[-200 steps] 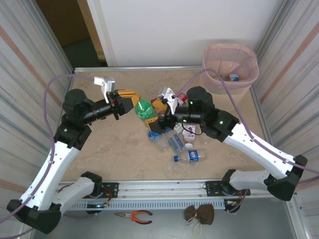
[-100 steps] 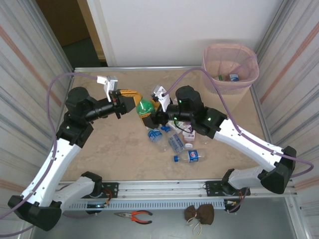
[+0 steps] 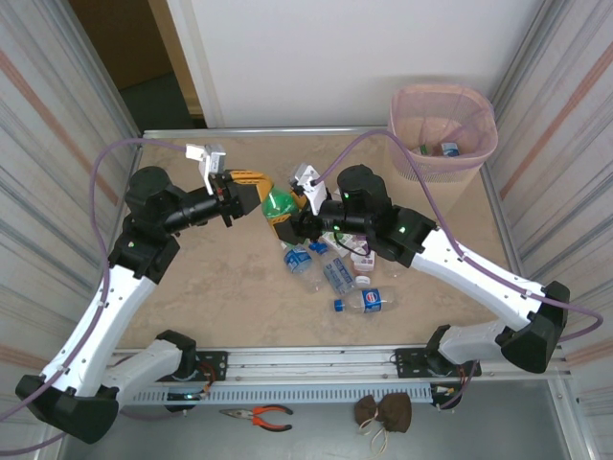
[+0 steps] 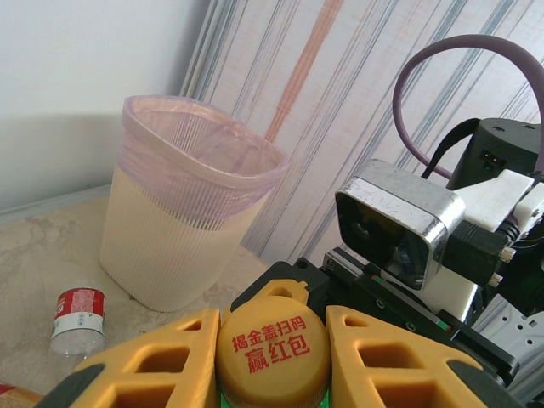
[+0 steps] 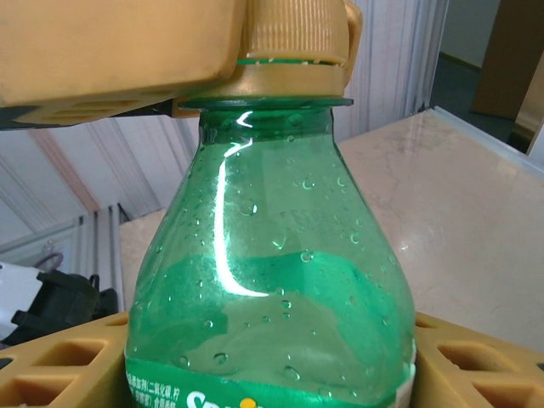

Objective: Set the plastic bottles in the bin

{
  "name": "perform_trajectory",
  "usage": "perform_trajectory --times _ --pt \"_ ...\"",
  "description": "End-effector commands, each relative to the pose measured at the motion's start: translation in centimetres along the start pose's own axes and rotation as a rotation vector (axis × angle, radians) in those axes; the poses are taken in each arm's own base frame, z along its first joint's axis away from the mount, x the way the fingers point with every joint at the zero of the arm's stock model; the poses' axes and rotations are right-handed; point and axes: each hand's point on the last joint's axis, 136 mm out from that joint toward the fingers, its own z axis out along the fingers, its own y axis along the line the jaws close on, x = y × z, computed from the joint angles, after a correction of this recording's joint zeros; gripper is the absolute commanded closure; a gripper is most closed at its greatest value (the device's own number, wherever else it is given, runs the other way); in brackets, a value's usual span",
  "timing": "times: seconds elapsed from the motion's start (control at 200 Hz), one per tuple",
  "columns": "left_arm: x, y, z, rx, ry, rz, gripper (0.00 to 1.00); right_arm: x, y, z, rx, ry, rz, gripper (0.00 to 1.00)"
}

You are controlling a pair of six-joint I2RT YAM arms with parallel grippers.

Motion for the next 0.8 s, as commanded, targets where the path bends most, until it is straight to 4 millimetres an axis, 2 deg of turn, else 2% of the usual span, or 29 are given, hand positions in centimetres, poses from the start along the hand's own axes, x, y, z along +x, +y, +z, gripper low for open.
perform_trajectory --times 0.0,0.06,0.17,0.296,0.416,0.621,0.792 --pt "-2.0 -1.5 -0.5 0.018 -0.055 0.041 0.75 -2.4 0.1 -1.0 0.021 -0.060 -0.017 0.42" --pt "-2.0 -1.4 -0.7 0.007 -0.061 0.040 0.64 -2.4 0.0 -1.1 0.028 -0.062 -0.016 0.43" --pt "-2.3 -1.4 -1.0 -0.013 -0.075 0.048 0.53 -2.5 -0.6 -1.4 0.049 -0.064 -0.006 0.43" --pt "-2.4 -1.2 -1.4 -0.042 -0.087 0.056 0.45 -2.7 -1.8 -2.1 0.083 -0.068 0.023 0.44" --pt "-2.2 -1.0 -1.7 -0.060 -0.089 0.059 0.43 -2.9 -3.5 -3.3 0.132 -0.071 0.048 0.45" --pt "-1.9 -0.9 -1.8 -0.069 -0.086 0.056 0.42 -3.9 -8.2 -6.9 0.259 -0.115 0.152 0.48" --pt "-1.7 -0.6 -1.7 -0.074 -0.083 0.044 0.42 -4.8 -14.3 -11.4 0.440 -0.181 0.348 0.53"
